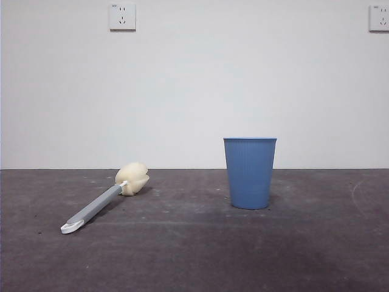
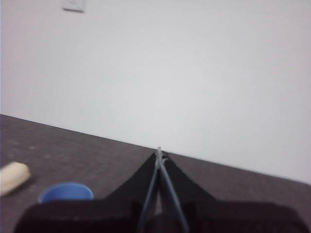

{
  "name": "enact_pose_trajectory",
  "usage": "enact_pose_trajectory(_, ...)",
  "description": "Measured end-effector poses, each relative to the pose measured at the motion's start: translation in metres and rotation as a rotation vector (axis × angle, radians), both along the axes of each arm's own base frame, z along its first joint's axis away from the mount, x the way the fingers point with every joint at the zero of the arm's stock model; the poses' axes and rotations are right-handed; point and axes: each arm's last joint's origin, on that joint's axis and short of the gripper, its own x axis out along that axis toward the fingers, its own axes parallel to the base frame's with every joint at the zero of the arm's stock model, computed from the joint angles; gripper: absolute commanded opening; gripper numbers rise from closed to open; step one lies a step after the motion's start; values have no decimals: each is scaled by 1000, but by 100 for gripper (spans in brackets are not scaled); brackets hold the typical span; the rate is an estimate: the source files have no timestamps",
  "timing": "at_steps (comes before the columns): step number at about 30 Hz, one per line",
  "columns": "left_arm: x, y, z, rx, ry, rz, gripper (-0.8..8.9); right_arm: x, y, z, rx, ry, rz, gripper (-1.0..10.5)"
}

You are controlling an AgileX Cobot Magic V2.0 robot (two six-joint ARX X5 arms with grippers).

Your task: Pick up the cup brush,pick up the cup,insert the brush into the cup,clean the cup,put the cup brush back,put the cup back to the fixed position on the table

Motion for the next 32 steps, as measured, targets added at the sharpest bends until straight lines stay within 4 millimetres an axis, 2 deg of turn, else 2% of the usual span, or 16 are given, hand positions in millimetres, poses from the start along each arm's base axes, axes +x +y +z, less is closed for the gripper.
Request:
enact_pose_trajectory(4, 0, 0, 0, 0, 0, 0, -3, 8, -2, -46, 23, 55, -38, 1)
enact_pose_trajectory(7, 0, 0, 0, 0, 0, 0, -3, 11, -4, -72, 41, 104, -58, 1)
enact_pose_trajectory(14, 0, 0, 0, 0, 0, 0, -3, 15, -7, -107, 100, 167, -90, 1)
enact_pose_trajectory(20, 0, 0, 0, 0, 0, 0, -3, 17, -8, -126, 124, 280, -106, 1)
enact_pose_trajectory(32, 0, 0, 0, 0, 0, 0, -3, 16, -8, -128, 157, 313, -108, 1)
